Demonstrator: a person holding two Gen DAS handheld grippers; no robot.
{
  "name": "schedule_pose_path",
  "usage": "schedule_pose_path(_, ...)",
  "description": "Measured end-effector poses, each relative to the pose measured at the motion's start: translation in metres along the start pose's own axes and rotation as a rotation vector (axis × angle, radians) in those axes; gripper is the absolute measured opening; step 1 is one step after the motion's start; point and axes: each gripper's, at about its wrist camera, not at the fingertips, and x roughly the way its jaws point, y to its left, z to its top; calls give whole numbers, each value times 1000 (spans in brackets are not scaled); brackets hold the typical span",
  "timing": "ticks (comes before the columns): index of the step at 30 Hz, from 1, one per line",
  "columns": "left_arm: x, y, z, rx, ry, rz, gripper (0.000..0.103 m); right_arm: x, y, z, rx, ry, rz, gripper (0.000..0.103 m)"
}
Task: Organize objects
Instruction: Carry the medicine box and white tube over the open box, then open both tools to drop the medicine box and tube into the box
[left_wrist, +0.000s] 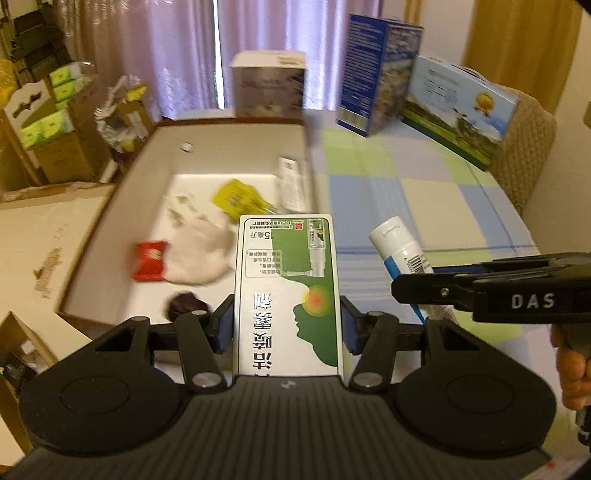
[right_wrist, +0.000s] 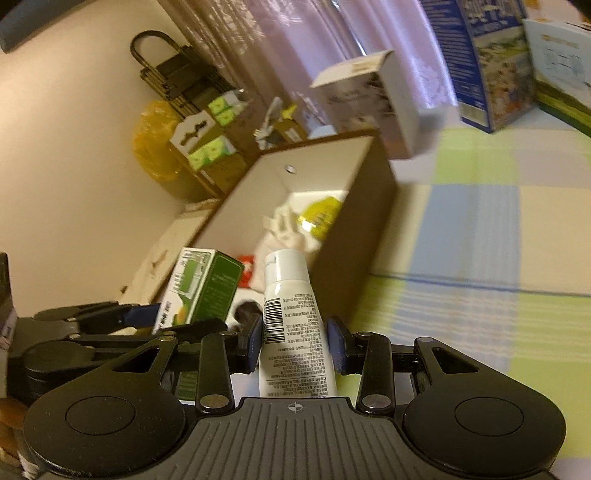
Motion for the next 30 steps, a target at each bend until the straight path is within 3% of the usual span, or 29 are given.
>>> schedule_pose_path(12,37,81,42,25,-19,67,51,77,40,51,15,-19,-22,35)
schedule_pose_path(20,86,113,67,53,30,56,51,129,31,74,54,2,-149,35)
schedule_pose_path(30,144,123,100,91,72,29,51,176,16,108,49,5,-276,35)
